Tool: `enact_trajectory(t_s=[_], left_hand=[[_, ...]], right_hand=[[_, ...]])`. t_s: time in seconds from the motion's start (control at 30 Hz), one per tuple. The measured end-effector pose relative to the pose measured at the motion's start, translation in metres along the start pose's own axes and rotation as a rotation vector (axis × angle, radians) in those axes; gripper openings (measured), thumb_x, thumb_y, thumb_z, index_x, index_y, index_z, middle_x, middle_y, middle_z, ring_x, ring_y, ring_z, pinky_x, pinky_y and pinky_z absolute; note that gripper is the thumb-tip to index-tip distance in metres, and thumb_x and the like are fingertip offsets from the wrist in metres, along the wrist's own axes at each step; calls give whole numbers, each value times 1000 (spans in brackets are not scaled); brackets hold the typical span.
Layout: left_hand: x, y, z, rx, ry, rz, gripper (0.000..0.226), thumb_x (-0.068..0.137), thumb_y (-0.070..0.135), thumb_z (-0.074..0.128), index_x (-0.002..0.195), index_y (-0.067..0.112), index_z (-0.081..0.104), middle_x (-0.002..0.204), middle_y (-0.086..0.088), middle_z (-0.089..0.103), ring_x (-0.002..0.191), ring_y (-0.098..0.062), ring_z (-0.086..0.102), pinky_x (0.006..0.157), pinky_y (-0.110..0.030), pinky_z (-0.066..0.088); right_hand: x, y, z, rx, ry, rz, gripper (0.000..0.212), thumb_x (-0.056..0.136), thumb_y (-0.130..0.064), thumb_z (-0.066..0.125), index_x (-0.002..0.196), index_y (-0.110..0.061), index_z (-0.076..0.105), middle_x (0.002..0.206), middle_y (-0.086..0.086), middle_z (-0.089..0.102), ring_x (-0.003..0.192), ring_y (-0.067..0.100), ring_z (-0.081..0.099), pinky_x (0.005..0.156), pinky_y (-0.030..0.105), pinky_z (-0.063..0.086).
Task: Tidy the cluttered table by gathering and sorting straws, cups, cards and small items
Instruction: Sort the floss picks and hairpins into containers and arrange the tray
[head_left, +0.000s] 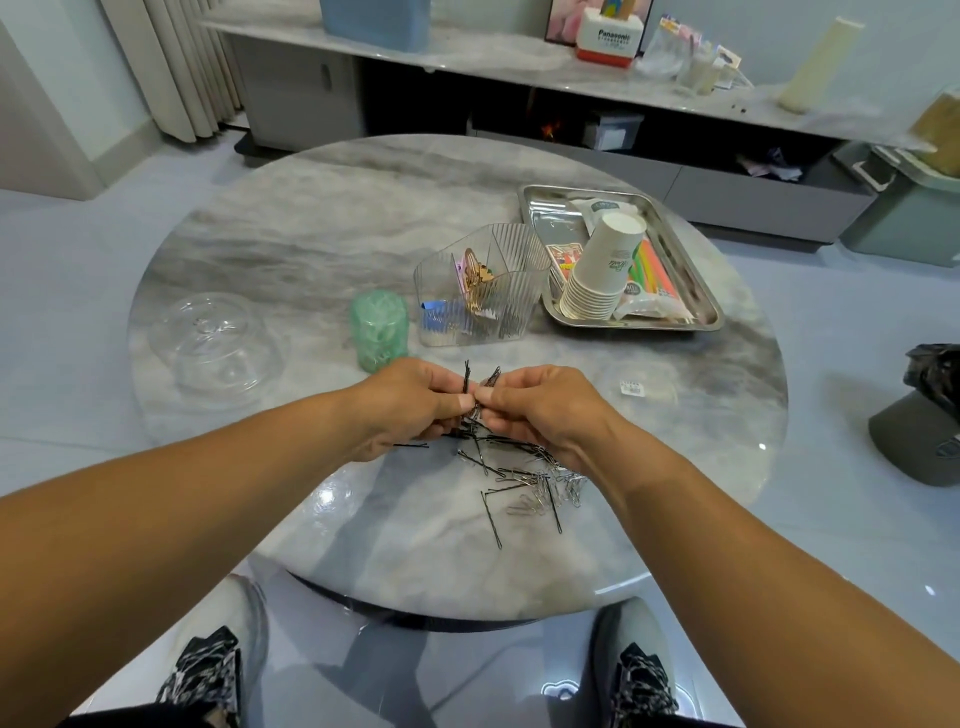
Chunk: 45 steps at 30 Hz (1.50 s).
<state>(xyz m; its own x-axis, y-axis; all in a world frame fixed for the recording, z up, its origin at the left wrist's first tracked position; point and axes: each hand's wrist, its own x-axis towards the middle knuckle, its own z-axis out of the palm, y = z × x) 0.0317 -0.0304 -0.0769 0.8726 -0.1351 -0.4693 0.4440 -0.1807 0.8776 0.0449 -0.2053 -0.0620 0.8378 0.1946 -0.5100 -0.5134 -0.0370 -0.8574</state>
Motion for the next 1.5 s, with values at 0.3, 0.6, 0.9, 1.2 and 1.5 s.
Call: enact_trajectory(t_s=[0.3, 0.6, 0.9, 1.2, 1.5], left_hand=[[-6, 10, -4, -226, -109, 31, 14, 93, -4, 65, 104, 0, 72, 87, -12, 77, 78, -16, 76, 67, -22, 60], [-2, 15, -35, -413, -146, -122, 17, 100, -5, 51, 111, 0, 64, 80, -10, 65, 71, -14, 66, 67, -24, 61], [0, 10, -51, -18, -55, -191, 16, 98, 12, 58, 84, 15, 50, 69, 0, 43, 57, -11, 37, 47, -22, 33], [6, -8, -59, 718, 48, 99, 17, 76, 17, 88, 83, 23, 74, 80, -11, 69, 64, -15, 52, 63, -25, 41], [14, -14, -39, 1003, 107, 233, 11, 80, 30, 83, 82, 32, 73, 65, 14, 59, 63, -1, 53, 52, -25, 34]], right_hand=[[-1, -2, 9, 97, 77, -38, 13, 82, -1, 80, 85, 1, 69, 77, 20, 73, 60, 25, 74, 53, 22, 59], [4, -19, -8, -648, 129, -183, 6, 86, -12, 80, 90, -15, 77, 77, 1, 74, 60, 5, 65, 53, 18, 50], [10, 11, 17, -1244, 73, -185, 58, 67, -51, 89, 115, -30, 62, 104, -9, 62, 98, 17, 60, 80, 34, 52], [16, 18, 29, -1267, 85, -311, 33, 77, -41, 85, 107, -35, 71, 106, -6, 67, 98, 20, 63, 71, 29, 43], [14, 13, 26, -1265, 127, -266, 19, 78, -38, 84, 93, -33, 72, 96, -11, 70, 95, 16, 63, 68, 26, 38]])
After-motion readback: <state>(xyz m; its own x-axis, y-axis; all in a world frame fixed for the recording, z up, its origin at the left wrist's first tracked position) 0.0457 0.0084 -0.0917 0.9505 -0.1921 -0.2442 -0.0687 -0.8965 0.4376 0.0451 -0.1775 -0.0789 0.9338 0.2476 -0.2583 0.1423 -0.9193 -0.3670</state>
